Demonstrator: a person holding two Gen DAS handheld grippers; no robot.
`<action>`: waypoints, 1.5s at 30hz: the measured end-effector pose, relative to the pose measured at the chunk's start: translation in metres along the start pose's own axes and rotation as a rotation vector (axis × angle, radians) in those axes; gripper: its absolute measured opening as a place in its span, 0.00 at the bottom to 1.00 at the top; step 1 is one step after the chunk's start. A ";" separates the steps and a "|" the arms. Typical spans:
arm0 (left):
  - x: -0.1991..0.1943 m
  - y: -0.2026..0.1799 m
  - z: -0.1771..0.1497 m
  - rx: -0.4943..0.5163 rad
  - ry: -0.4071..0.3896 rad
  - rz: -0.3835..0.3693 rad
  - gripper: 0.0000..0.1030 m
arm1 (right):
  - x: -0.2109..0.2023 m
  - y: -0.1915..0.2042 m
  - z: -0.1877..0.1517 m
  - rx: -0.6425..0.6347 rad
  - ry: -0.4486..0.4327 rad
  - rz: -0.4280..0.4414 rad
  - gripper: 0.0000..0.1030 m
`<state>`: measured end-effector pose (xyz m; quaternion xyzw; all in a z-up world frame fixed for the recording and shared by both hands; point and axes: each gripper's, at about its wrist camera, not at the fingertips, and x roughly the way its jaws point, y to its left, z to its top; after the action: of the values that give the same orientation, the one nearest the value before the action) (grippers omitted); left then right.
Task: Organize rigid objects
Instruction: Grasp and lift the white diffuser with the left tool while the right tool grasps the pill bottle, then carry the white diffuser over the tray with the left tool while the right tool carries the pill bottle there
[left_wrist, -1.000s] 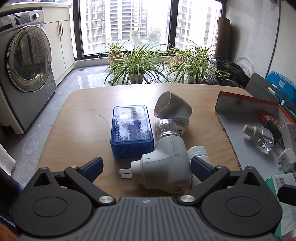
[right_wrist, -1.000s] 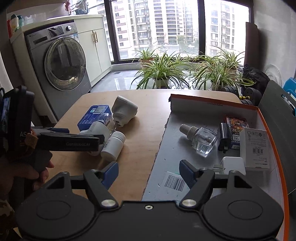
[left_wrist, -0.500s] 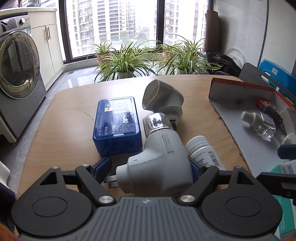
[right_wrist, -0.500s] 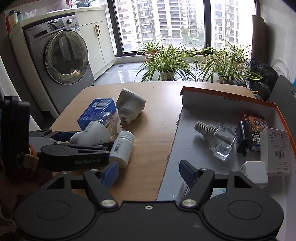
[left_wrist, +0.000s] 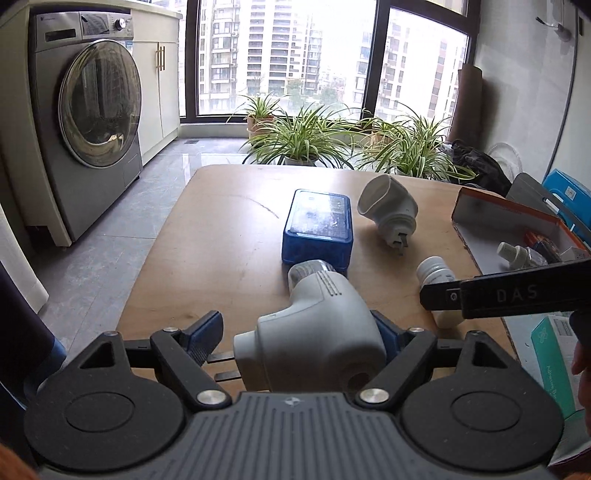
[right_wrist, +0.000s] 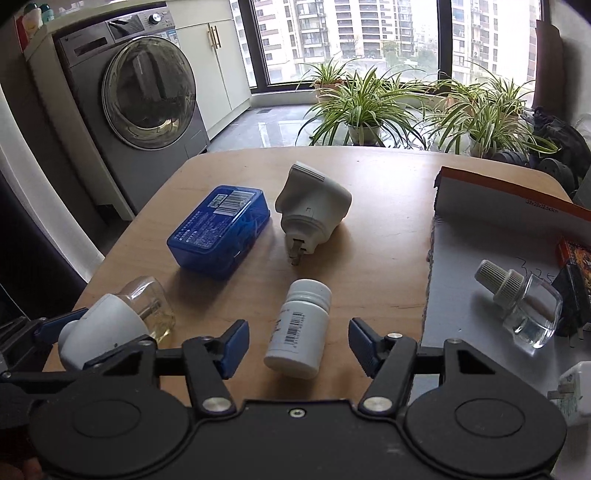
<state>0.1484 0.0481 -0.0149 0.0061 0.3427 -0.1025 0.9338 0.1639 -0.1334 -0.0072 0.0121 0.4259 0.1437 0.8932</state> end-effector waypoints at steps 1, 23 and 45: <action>-0.001 0.002 0.000 -0.011 0.002 -0.003 0.83 | 0.005 0.000 0.001 0.000 0.012 -0.001 0.53; -0.026 -0.031 -0.011 -0.021 -0.006 -0.025 0.81 | -0.114 -0.035 -0.049 0.028 -0.128 -0.070 0.39; -0.044 -0.054 -0.008 -0.004 0.003 -0.052 0.31 | -0.163 -0.053 -0.071 0.082 -0.209 -0.063 0.39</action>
<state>0.0999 0.0040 0.0098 -0.0043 0.3445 -0.1260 0.9303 0.0259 -0.2347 0.0636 0.0504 0.3361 0.0959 0.9356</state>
